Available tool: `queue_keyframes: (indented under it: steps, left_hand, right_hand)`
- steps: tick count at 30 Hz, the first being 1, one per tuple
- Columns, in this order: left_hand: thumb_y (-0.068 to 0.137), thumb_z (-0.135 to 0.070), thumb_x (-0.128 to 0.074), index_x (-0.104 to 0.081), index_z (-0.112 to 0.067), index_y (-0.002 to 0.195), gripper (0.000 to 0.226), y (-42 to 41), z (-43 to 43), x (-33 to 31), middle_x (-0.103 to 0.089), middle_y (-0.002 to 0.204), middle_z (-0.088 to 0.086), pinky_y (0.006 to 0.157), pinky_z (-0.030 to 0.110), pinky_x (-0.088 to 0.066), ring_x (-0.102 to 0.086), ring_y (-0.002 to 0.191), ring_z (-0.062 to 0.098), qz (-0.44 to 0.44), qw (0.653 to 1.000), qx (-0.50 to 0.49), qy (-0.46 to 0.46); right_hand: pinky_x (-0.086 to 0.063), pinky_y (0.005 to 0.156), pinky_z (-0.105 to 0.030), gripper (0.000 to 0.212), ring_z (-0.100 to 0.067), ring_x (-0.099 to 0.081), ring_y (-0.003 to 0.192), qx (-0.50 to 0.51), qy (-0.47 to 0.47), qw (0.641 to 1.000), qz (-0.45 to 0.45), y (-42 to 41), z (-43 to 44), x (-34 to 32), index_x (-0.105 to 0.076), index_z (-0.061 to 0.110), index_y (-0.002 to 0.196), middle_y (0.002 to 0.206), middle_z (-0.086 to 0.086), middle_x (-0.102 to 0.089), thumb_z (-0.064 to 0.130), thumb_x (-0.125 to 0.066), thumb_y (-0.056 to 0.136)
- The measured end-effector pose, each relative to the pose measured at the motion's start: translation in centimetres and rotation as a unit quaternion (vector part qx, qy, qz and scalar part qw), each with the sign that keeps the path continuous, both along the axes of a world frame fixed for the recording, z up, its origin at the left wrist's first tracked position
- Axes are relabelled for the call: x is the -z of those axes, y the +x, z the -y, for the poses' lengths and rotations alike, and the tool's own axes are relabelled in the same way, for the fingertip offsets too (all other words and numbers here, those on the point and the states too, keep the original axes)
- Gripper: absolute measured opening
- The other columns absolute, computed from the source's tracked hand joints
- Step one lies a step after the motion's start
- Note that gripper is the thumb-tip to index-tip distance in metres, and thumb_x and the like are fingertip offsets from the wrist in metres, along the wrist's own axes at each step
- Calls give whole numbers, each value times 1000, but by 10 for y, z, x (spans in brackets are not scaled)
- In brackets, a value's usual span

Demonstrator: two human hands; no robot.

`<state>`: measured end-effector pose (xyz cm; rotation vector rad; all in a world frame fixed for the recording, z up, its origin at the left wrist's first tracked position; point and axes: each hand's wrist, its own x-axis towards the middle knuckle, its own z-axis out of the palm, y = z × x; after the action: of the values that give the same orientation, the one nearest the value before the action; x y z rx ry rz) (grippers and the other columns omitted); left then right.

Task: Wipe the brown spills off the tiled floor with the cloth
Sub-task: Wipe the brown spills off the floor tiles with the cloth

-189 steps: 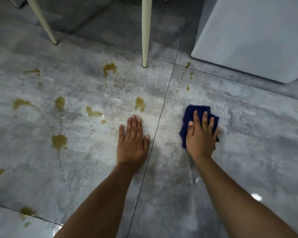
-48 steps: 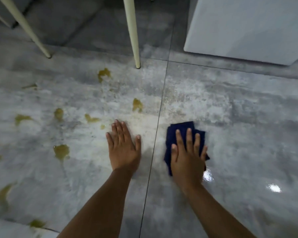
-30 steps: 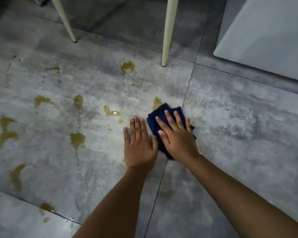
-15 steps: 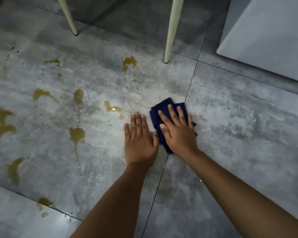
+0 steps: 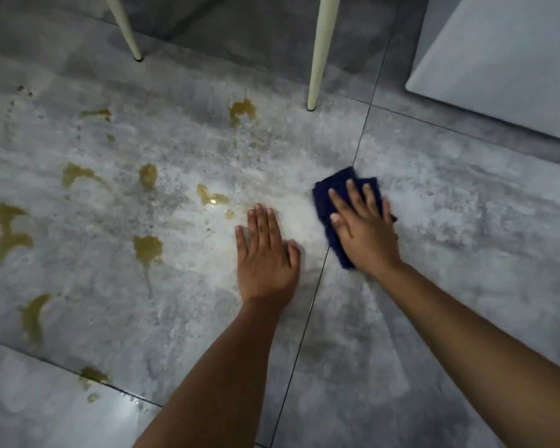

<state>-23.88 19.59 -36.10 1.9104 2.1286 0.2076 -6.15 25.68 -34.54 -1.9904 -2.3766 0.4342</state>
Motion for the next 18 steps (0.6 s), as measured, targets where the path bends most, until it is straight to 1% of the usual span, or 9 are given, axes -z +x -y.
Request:
queue_keyframes:
  steps: [2, 4, 7, 9, 12, 14, 16, 18]
  left_hand:
    - [96, -41, -14, 0, -6, 151, 67, 1, 1, 0, 6, 159, 12, 118, 43, 5, 13, 146, 20, 0, 1000, -1, 0]
    - [96, -41, -14, -2, -6, 151, 67, 1, 0, 0, 5, 159, 12, 118, 43, 5, 11, 146, 20, 1, 1000, -4, 7]
    - [95, -41, -14, -3, -6, 151, 67, 1, -2, -1, 3, 159, 12, 118, 43, 6, 9, 147, 20, 1, 1000, -3, 9]
    - [95, -41, -16, -3, -7, 151, 67, 1, -2, -1, 3, 159, 11, 118, 42, 6, 9, 147, 20, 3, 1000, -3, 8]
    - [98, -45, -20, 0, -8, 151, 69, 0, -1, -1, 6, 159, 11, 118, 42, 8, 13, 146, 19, 4, 1000, -3, -2]
    - [98, -47, -20, 2, -7, 151, 70, 1, -1, -1, 7, 159, 11, 118, 42, 8, 14, 146, 19, -2, 1000, -3, -2]
    - [97, -48, -21, 0, -7, 151, 71, 1, -1, 0, 5, 160, 12, 118, 43, 6, 12, 147, 20, -7, 1000, -6, 3]
    - [97, -48, -21, 0, -7, 151, 72, 2, -1, 1, 4, 160, 12, 118, 44, 5, 12, 147, 20, -7, 1000, -6, -1]
  right_hand:
    - [3, 117, -49, 53, -23, -1, 147, -66, -12, 998, 13, -20, -1, -2, -18, 40, 149, 160, 5, -9, 52, -12, 97]
    - [5, 117, -48, 50, -21, 1, 147, -105, -13, 994, 13, -40, -28, -1, -15, 42, 148, 160, 7, -6, 51, -16, 99]
    - [4, 117, -49, 47, -21, 1, 147, -118, -11, 993, 7, -54, -80, 1, -17, 43, 148, 160, 7, -5, 47, -22, 101]
    - [3, 117, -49, 47, -21, 0, 147, -95, -4, 995, 5, -47, -93, 4, -18, 42, 148, 160, 7, -7, 46, -23, 101]
    - [4, 116, -48, 48, -22, -1, 147, -76, 9, 997, 12, -29, -69, 8, -18, 41, 149, 160, 6, -8, 48, -21, 101]
    - [4, 116, -48, 51, -22, -4, 147, -113, 17, 993, 20, -23, -42, 6, -18, 41, 148, 159, 6, -10, 53, -15, 98]
    - [3, 116, -48, 54, -22, -5, 147, -142, 5, 989, 26, -26, -28, 5, -18, 40, 148, 159, 7, -11, 54, -11, 96]
    - [3, 116, -47, 52, -21, -4, 147, -155, -2, 988, 24, -36, -36, 3, -18, 40, 148, 159, 7, -12, 52, -14, 98]
